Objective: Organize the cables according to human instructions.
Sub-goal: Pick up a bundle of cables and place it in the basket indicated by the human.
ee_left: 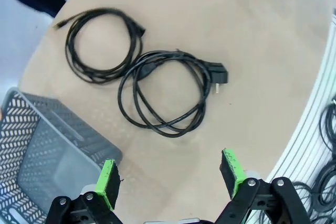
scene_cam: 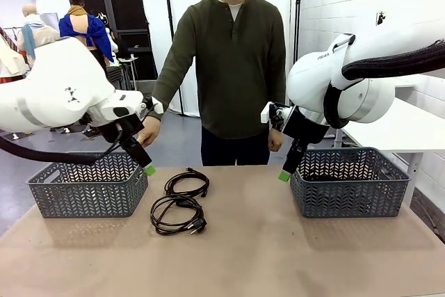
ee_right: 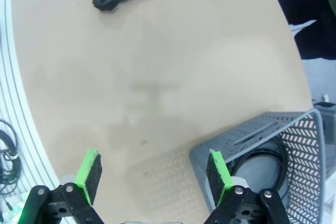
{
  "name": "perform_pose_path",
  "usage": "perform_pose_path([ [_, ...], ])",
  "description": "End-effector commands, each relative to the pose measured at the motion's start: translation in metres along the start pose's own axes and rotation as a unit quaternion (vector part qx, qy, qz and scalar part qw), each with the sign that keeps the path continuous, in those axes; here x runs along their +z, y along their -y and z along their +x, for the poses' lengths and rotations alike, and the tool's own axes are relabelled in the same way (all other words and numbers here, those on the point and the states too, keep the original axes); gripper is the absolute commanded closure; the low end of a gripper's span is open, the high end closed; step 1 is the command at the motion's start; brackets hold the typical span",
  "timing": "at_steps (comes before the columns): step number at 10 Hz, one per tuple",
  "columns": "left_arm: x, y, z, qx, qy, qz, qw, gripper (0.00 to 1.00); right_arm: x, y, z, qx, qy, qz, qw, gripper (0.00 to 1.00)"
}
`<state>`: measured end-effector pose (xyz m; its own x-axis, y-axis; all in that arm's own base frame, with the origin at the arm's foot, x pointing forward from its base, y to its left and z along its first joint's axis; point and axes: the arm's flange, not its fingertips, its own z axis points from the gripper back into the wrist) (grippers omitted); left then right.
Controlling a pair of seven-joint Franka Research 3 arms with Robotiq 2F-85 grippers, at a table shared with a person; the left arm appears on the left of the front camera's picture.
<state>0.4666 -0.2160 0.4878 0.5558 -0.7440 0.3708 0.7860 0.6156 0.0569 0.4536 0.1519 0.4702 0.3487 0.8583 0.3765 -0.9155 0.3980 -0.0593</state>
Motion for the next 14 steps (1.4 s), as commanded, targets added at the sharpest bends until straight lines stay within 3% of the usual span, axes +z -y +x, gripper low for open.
perform_pose_path([
  [1, -0.002, 0.0, 0.013, 0.04, -0.023, 0.03, 0.998, 0.0, 0.0, 0.001, -0.001, -0.002, 0.002, -0.002, 1.0, 0.0],
  [8, -0.008, 0.001, 0.009, 0.027, -0.019, 0.018, 0.999, 0.0, 0.0, 0.001, -0.001, -0.002, 0.002, -0.002, 1.0, 0.0],
  [11, -0.013, 0.022, 0.037, 0.147, -0.046, 0.054, 0.987, 0.0, 0.0, 0.001, -0.001, -0.002, 0.002, -0.002, 1.0, 0.0],
  [14, -0.026, 0.029, 0.059, 0.27, -0.076, 0.051, 0.959, 0.0, 0.0, 0.001, -0.001, -0.002, 0.002, -0.002, 1.0, 0.0],
])
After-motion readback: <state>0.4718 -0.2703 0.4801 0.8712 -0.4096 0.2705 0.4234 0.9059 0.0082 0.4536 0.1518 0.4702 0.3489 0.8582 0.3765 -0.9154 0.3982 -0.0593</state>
